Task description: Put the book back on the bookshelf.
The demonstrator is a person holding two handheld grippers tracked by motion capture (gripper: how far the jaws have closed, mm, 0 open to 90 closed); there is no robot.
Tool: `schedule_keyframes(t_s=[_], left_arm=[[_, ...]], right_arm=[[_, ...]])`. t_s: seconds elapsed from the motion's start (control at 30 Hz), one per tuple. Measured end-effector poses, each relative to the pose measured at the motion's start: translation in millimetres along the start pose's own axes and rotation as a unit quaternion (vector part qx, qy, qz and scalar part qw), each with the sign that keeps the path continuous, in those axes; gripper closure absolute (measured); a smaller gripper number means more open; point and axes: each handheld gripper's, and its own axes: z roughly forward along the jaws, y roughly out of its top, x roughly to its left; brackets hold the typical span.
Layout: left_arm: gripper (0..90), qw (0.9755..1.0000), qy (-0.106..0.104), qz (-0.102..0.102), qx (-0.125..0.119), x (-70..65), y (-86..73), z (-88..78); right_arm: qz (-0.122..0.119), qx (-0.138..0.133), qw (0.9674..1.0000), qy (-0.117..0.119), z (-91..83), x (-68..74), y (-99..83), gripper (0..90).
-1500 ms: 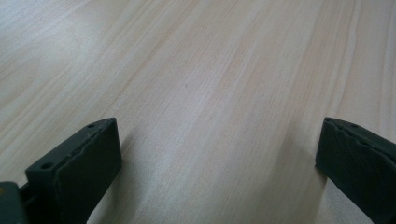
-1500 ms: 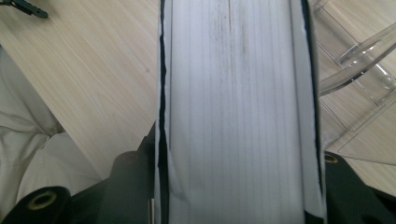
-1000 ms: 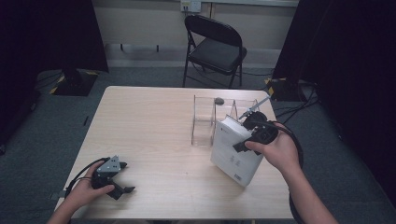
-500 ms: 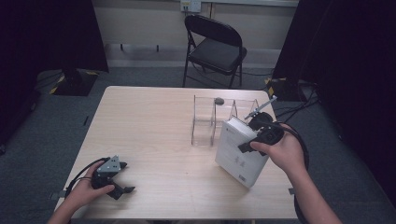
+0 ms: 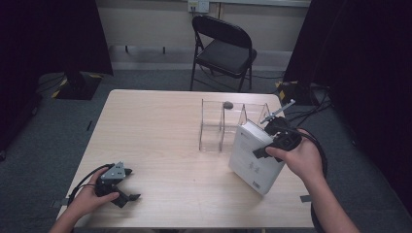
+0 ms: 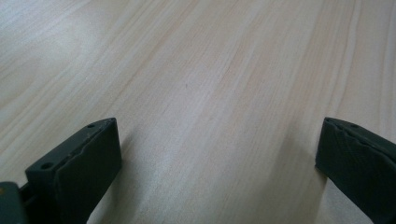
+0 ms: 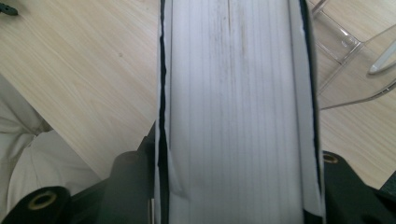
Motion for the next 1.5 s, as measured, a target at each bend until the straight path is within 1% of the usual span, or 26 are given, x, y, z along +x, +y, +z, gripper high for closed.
schedule_keyframes(t_s=[0.13,0.17,0.2,0.23,0.3,0.37,0.43,0.47,0.57,0.6,0.67,0.77,0.87,0.97,1.03,1.07,1.17,1.23,1.4,1.5], left_arm=[[0.0,1.0000,0.000,0.000,0.000,0.0,0.0,0.0],[0.0,1.0000,0.000,0.000,0.000,0.0,0.0,-0.1],[0.0,1.0000,0.000,0.000,0.000,0.0,0.0,0.0],[0.0,1.0000,0.000,0.000,0.000,0.0,0.0,0.0],[0.0,1.0000,0.000,0.000,0.000,0.0,0.0,0.0],[0.0,1.0000,0.000,0.000,0.000,0.0,0.0,0.0],[0.0,1.0000,0.000,0.000,0.000,0.0,0.0,0.0],[0.0,1.0000,0.000,0.000,0.000,0.0,0.0,0.0],[0.0,1.0000,0.000,0.000,0.000,0.0,0.0,0.0],[0.0,1.0000,0.000,0.000,0.000,0.0,0.0,0.0],[0.0,1.0000,0.000,0.000,0.000,0.0,0.0,-0.1],[0.0,1.0000,0.000,0.000,0.000,0.0,0.0,-0.1],[0.0,1.0000,0.000,0.000,0.000,0.0,0.0,-0.1],[0.0,1.0000,0.000,0.001,0.000,0.2,0.1,0.0],[0.0,1.0000,0.000,0.001,0.000,0.3,0.1,0.0],[0.0,1.0000,-0.001,0.002,0.001,0.4,0.1,0.0],[0.0,1.0000,-0.001,0.001,0.000,0.4,0.1,0.1],[0.0,1.0000,-0.001,0.001,0.000,0.4,0.1,0.1],[0.0,1.0000,-0.001,0.001,0.000,0.4,0.1,0.1],[0.0,1.0000,-0.001,0.002,0.000,0.5,0.2,0.0]], right_arm=[[0.006,-0.001,1.0000,-0.001,-1.0,-2.9,-2.1,52.1],[0.011,0.001,0.9999,0.000,-1.5,-3.5,-2.3,52.1],[0.008,0.001,1.0000,0.001,-1.6,-4.3,-2.6,52.1],[0.009,0.001,1.0000,-0.004,-1.7,-4.3,-2.9,52.1],[0.007,0.003,1.0000,-0.006,-2.3,-4.9,-3.2,52.1],[0.009,0.005,0.9999,-0.004,-3.0,-6.3,-4.0,52.1],[0.009,0.002,0.9999,-0.009,-3.5,-7.3,-5.3,52.2],[0.013,0.003,0.9999,-0.005,-4.0,-7.6,-5.6,52.1],[0.015,0.003,0.9999,-0.004,-4.9,-9.3,-7.7,52.1],[0.015,0.001,0.9999,-0.007,-5.0,-9.4,-8.3,52.1],[0.017,0.004,0.9998,-0.003,-6.0,-10.4,-9.4,52.1],[0.019,-0.002,0.9998,-0.009,-7.0,-11.6,-11.9,52.1],[0.023,0.002,0.9997,-0.006,-8.7,-13.8,-13.9,52.1],[0.029,0.004,0.9995,-0.008,-10.0,-15.3,-15.3,52.1],[0.028,0.004,0.9995,-0.011,-10.7,-16.3,-16.2,52.1],[0.033,0.005,0.9994,-0.012,-11.2,-16.9,-16.5,52.1],[0.033,0.001,0.9993,-0.015,-10.1,-18.9,-18.8,52.1],[0.036,0.004,0.9993,-0.012,-9.4,-20.3,-19.9,52.1],[0.040,0.006,0.9991,-0.015,-9.0,-22.1,-22.3,52.1],[0.037,0.009,0.9992,-0.015,-10.2,-23.3,-23.5,52.1]])
